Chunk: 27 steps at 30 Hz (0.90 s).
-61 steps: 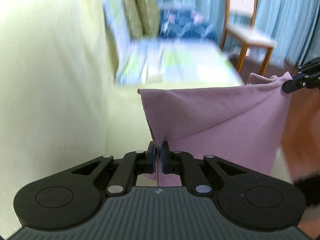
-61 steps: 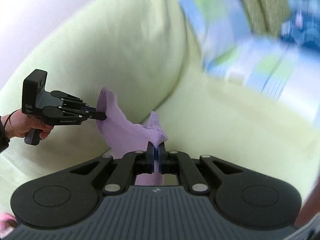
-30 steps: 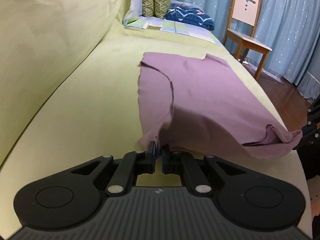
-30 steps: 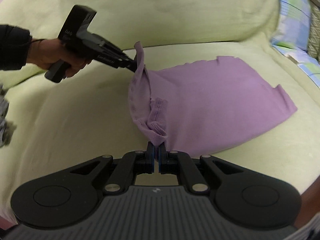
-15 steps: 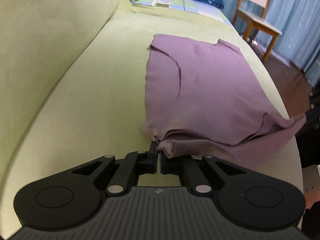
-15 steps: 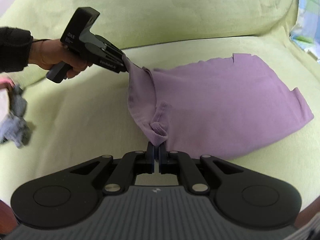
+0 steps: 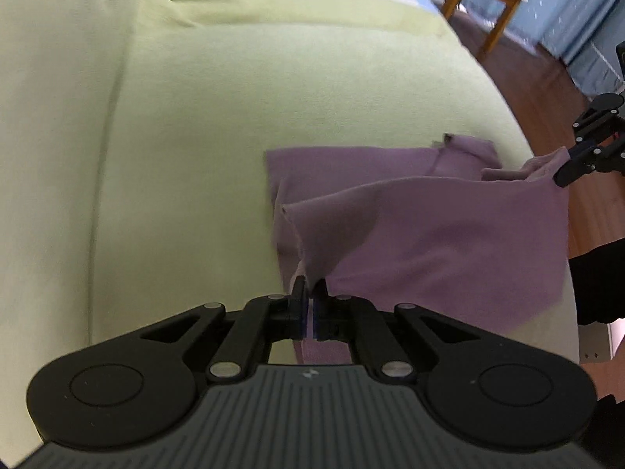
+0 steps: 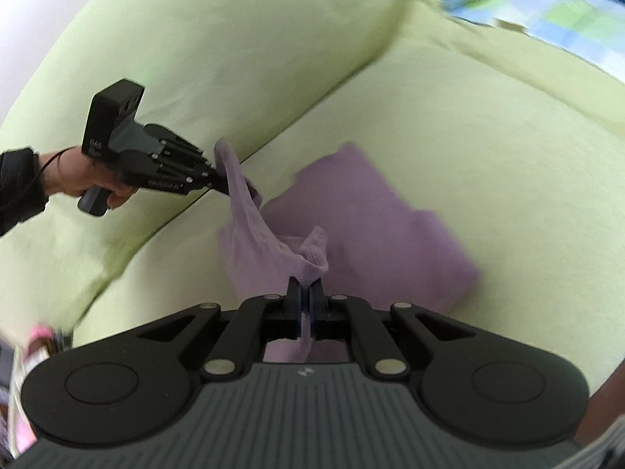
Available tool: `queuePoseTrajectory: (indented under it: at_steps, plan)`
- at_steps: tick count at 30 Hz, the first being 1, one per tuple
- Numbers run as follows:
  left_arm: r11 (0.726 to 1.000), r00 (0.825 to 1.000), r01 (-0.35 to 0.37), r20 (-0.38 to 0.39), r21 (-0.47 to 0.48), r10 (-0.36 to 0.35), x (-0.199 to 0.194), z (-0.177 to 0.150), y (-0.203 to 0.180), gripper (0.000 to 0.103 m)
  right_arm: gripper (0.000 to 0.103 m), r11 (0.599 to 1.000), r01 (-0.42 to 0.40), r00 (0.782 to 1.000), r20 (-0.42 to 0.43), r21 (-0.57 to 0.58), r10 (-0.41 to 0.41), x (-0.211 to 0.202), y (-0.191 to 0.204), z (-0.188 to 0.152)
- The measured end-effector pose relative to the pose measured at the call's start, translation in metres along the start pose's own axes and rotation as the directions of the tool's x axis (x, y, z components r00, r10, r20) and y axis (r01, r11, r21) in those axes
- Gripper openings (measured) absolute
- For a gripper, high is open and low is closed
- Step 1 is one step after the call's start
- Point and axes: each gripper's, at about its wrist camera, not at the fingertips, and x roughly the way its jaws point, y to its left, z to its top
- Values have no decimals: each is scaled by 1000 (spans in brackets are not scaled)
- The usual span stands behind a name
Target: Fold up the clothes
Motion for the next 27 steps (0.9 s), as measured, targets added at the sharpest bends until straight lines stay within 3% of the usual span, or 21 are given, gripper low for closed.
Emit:
queuePoseTrajectory:
  at_steps: [3, 7, 14, 19, 21, 25, 27]
  plan:
    - [999, 998, 13, -55, 38, -11, 30, 28, 2, 0, 2, 999, 12, 1000, -5, 50, -11, 11, -36, 9]
    - [998, 996, 34, -81, 45, -30, 49, 42, 7, 0, 2, 998, -2, 1000, -15, 64, 3, 20, -56, 20]
    - [998, 996, 55, -65, 22, -54, 47, 36, 20, 0, 2, 997, -40, 998, 36, -60, 42, 21, -41, 30]
    - [998, 997, 61, -42, -13, -62, 49, 31, 25, 0, 3, 998, 11, 999, -31, 56, -10, 40, -74, 8]
    - [998, 997, 63, -31, -30, -64, 49, 30, 28, 2, 15, 997, 27, 999, -48, 71, -23, 45, -76, 4]
    - [995, 998, 65, -16, -79, -66, 46, 26, 33, 11, 22, 995, 63, 997, -46, 82, -59, 38, -76, -3]
    - [992, 998, 61, 1, -113, -61, 44, 21, 35, 13, 31, 992, 105, 994, -17, 74, -104, 28, -73, -4]
